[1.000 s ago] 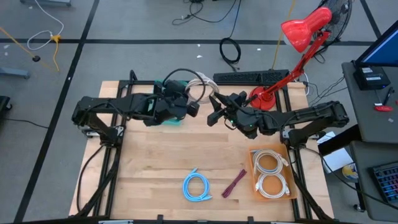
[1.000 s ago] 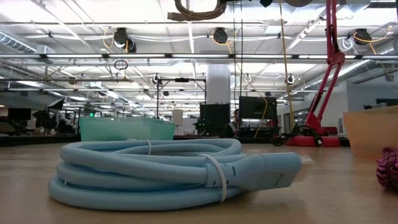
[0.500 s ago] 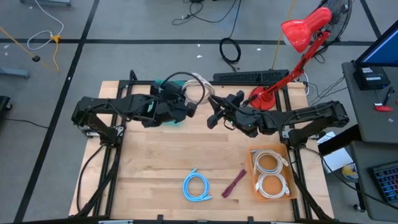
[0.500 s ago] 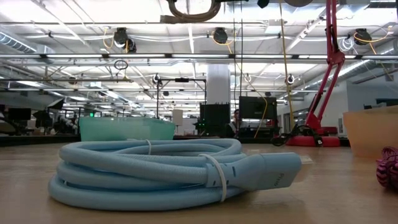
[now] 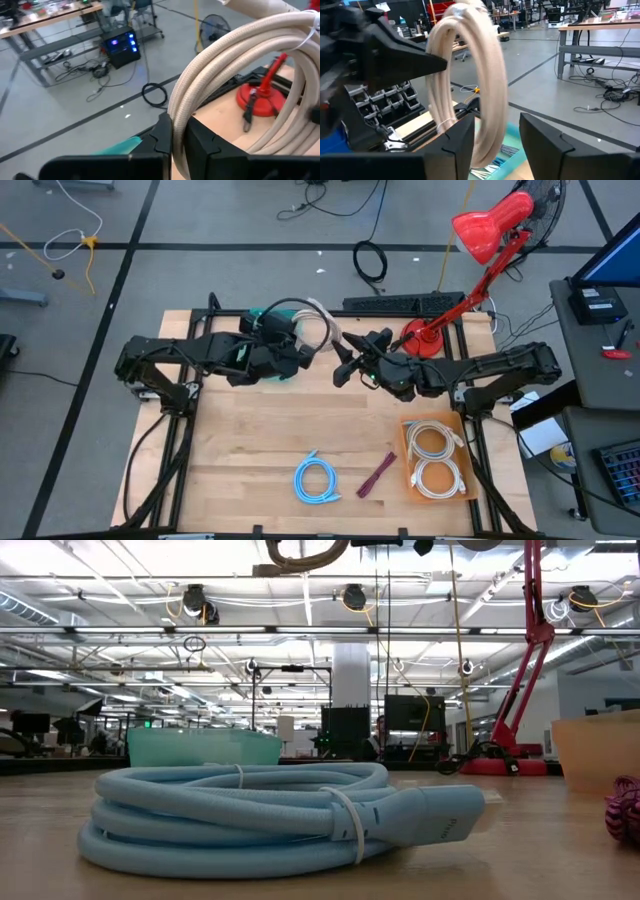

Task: Pick & Place USB Port
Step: Put the light brown HDMI cable into the orange bin

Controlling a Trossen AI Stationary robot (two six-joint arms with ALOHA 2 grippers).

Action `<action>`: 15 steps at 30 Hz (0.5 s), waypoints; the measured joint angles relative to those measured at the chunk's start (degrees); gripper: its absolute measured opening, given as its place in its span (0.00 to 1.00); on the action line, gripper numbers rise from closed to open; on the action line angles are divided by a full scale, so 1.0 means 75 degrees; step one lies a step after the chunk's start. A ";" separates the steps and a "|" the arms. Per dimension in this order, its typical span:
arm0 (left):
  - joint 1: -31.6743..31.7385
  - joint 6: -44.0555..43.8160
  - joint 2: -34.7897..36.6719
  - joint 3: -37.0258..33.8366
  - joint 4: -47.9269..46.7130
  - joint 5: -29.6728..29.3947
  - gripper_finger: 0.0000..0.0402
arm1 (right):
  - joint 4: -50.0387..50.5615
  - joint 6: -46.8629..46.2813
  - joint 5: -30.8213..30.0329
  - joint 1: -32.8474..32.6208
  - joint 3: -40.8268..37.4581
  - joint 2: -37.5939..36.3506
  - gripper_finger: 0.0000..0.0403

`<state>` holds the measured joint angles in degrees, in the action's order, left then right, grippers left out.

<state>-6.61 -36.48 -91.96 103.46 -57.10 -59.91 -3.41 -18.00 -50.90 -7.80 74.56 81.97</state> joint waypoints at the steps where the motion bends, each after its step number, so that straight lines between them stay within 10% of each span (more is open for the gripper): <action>1: -0.0021 0.0109 0.0000 0.0000 0.0101 0.0062 0.06 | -0.0001 -0.0040 0.0000 0.0000 0.0000 0.0000 0.38; 15: -0.0088 0.0198 0.0000 0.0000 0.0224 0.0445 0.05 | -0.0022 -0.0484 0.0230 -0.0002 0.0000 0.0000 0.28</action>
<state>-7.27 -35.00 -91.96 103.46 -55.42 -56.57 -3.58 -21.63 -49.17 -7.81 74.56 81.97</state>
